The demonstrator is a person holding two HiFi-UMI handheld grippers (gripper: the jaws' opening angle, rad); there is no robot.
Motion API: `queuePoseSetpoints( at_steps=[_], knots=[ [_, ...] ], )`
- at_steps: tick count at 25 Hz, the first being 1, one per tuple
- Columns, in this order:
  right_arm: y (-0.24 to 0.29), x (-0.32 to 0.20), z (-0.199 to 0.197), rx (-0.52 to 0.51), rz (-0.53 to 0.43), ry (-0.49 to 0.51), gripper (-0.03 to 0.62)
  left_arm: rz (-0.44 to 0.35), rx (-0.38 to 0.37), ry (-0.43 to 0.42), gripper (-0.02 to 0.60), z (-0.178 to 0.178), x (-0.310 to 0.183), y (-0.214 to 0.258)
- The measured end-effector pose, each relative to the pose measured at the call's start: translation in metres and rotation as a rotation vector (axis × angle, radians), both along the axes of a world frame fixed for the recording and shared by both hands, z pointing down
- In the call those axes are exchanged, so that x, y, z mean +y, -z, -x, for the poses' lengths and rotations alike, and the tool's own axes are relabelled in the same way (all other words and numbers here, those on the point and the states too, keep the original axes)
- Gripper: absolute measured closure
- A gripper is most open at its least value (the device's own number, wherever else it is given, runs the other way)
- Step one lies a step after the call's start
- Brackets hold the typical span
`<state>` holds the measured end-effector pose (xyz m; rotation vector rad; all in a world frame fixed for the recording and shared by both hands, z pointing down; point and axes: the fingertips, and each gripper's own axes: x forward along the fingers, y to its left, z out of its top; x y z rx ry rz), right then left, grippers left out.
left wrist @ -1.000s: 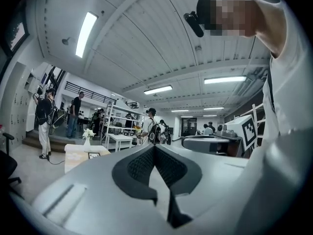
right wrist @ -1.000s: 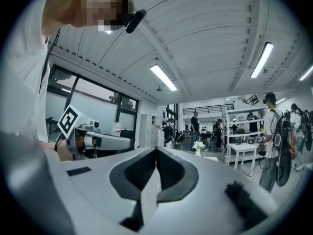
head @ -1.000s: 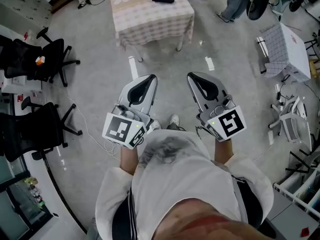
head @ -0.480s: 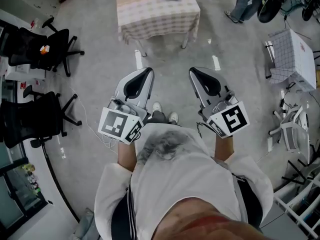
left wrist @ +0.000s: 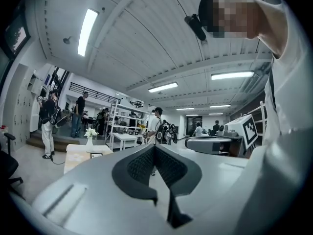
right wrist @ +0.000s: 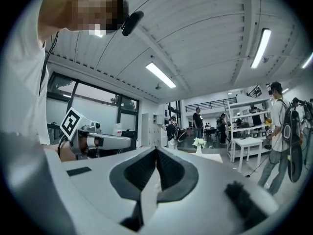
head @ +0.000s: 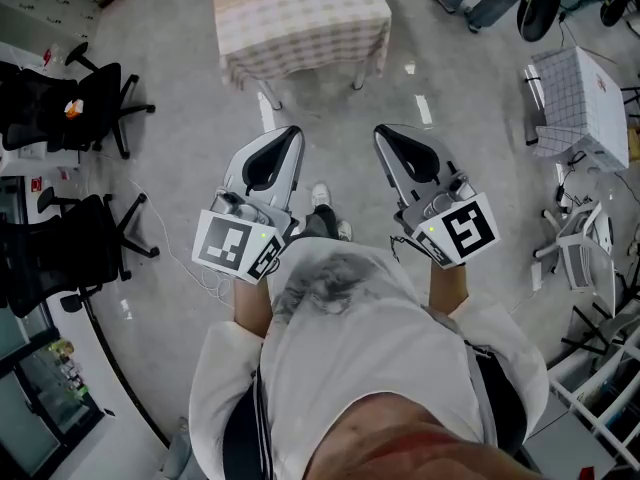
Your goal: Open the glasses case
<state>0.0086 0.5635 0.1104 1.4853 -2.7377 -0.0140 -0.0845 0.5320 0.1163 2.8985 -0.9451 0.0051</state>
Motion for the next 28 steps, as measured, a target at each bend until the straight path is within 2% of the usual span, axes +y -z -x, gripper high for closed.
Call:
queuePoseSetpoints(
  at_steps=[18, 23, 28],
  knots=[
    [0.009, -0.128, 0.008, 0.045, 0.014, -0.073, 0.577, -0.017, 0.024, -0.084, 0.578, -0.004, -0.125, 0.011],
    [0.011, -0.148, 0.010, 0.058, 0.010, -0.103, 0.577, -0.010, 0.020, -0.112, 0.578, -0.006, -0.146, 0.009],
    [0.006, -0.165, -0.006, 0.050, 0.035, -0.122, 0.577, 0.016, 0.018, -0.117, 0.578, -0.017, -0.166, 0.005]
  ],
)
